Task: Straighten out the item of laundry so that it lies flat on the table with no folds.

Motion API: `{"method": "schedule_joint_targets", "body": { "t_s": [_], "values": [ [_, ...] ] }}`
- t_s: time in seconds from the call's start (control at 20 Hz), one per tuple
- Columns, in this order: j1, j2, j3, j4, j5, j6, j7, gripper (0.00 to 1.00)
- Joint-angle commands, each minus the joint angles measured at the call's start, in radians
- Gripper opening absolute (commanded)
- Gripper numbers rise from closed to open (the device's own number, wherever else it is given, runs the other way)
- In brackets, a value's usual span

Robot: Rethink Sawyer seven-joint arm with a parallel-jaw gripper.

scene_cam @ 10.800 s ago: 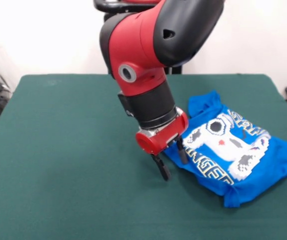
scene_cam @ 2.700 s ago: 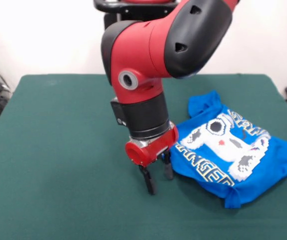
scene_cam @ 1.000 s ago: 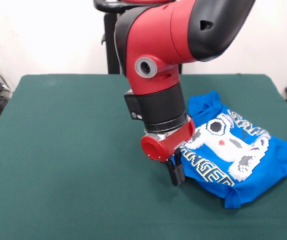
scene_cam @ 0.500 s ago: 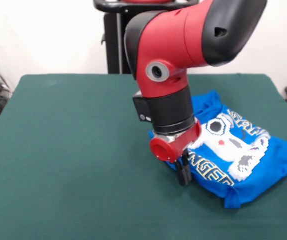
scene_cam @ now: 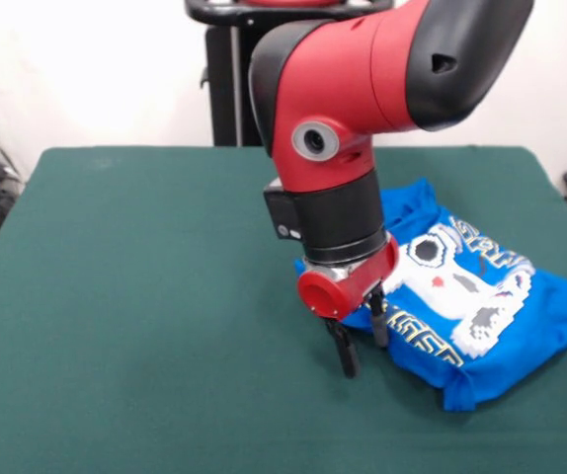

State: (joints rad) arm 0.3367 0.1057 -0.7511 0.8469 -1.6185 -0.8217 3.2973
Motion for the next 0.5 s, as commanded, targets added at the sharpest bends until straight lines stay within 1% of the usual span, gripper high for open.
{"method": "schedule_joint_targets", "body": {
  "t_s": [0.05,0.4,0.5],
  "values": [
    [0.019,0.053,0.090,0.020,-0.004,-0.015,0.036,1.00],
    [0.020,0.051,0.083,0.025,0.001,0.005,0.038,1.00],
    [0.025,0.050,0.064,0.029,-0.005,0.018,0.051,1.00]
  ]
}}
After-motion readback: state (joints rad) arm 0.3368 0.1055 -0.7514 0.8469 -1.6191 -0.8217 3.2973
